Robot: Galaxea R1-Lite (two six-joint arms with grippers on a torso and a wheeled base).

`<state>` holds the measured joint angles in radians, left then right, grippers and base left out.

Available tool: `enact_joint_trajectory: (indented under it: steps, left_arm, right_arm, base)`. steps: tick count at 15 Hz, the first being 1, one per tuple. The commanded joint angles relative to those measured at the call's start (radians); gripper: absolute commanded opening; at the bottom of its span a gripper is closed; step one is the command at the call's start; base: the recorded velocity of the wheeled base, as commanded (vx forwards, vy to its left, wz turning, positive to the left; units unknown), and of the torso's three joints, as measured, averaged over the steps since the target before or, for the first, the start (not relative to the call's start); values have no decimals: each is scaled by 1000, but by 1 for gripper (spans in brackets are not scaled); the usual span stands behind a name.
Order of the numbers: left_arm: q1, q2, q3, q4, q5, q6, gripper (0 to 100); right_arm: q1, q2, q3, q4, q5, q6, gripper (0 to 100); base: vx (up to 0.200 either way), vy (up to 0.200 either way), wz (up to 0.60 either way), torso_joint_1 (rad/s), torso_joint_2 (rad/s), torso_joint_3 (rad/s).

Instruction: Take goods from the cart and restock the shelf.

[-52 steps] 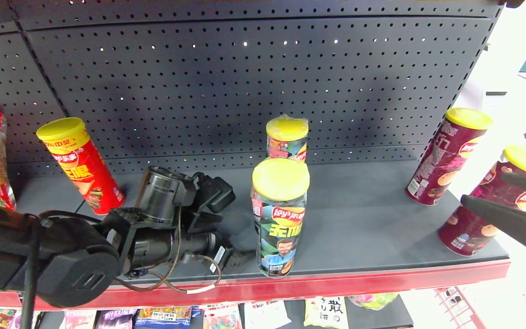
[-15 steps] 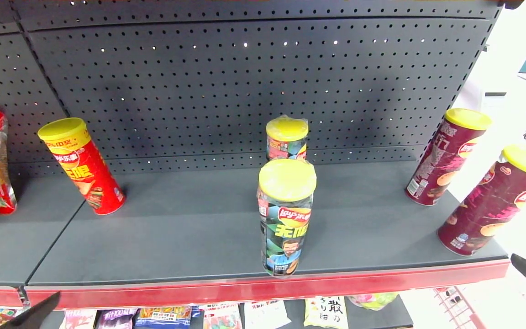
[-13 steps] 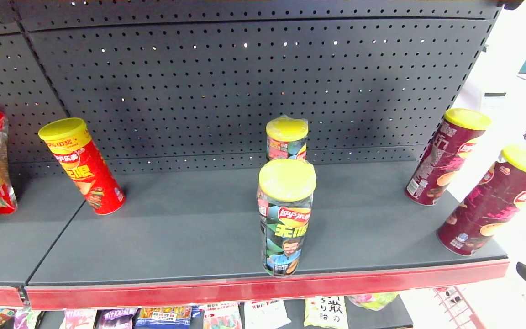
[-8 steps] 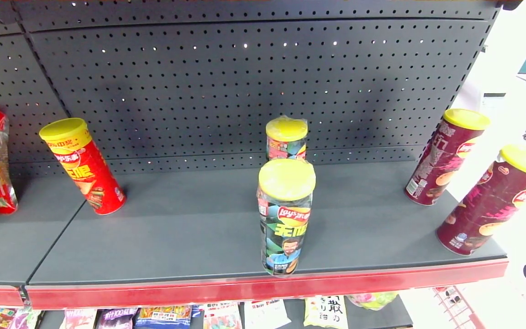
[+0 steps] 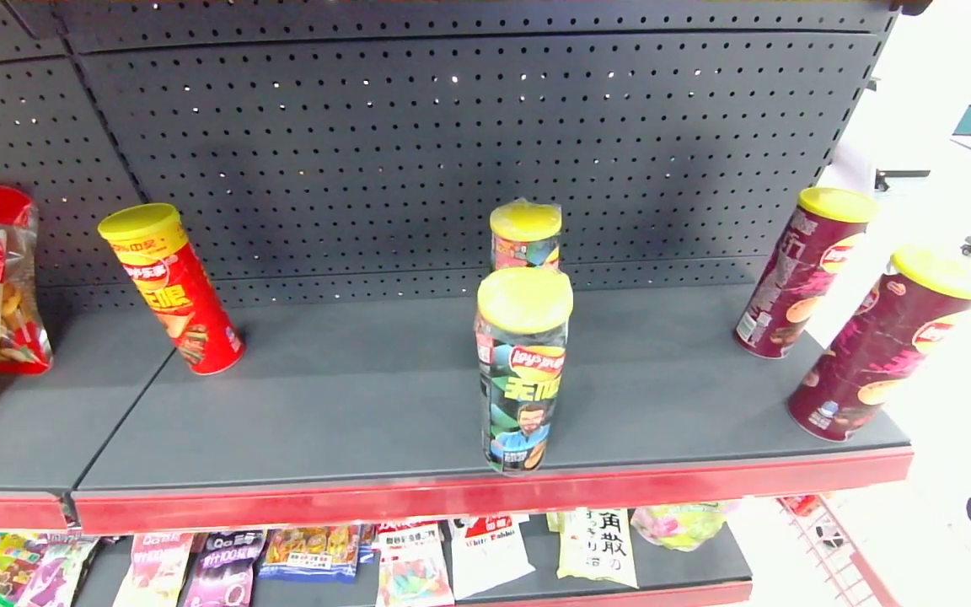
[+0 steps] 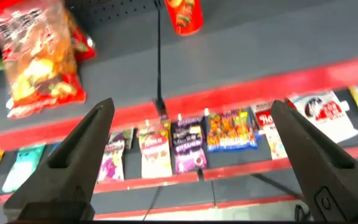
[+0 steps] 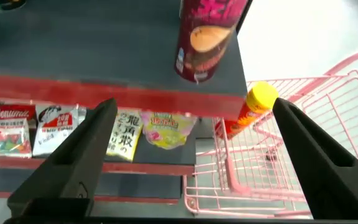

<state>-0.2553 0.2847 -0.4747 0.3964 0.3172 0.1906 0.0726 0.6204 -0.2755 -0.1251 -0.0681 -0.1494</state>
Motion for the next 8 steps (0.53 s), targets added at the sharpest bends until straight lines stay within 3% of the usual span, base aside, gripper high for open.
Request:
enact_joint_trajectory:
  steps: [1, 7, 8]
  left_arm:
    - [-1, 4, -1, -1, -1, 1, 100]
    - [-1, -2, -2, -7, -1, 15, 100]
    - [-4, -4, -1, -8, -6, 32, 100]
  right_arm:
    - [0, 2, 1, -1, 1, -1, 100]
    - [1, 2, 2, -1, 1, -6, 100]
    - [1, 2, 1, -1, 1, -7, 100]
  base:
    - [-200, 0, 0, -7, -2, 2]
    - [0, 0, 0, 0, 0, 0]
    - [0, 0, 0, 0, 0, 0]
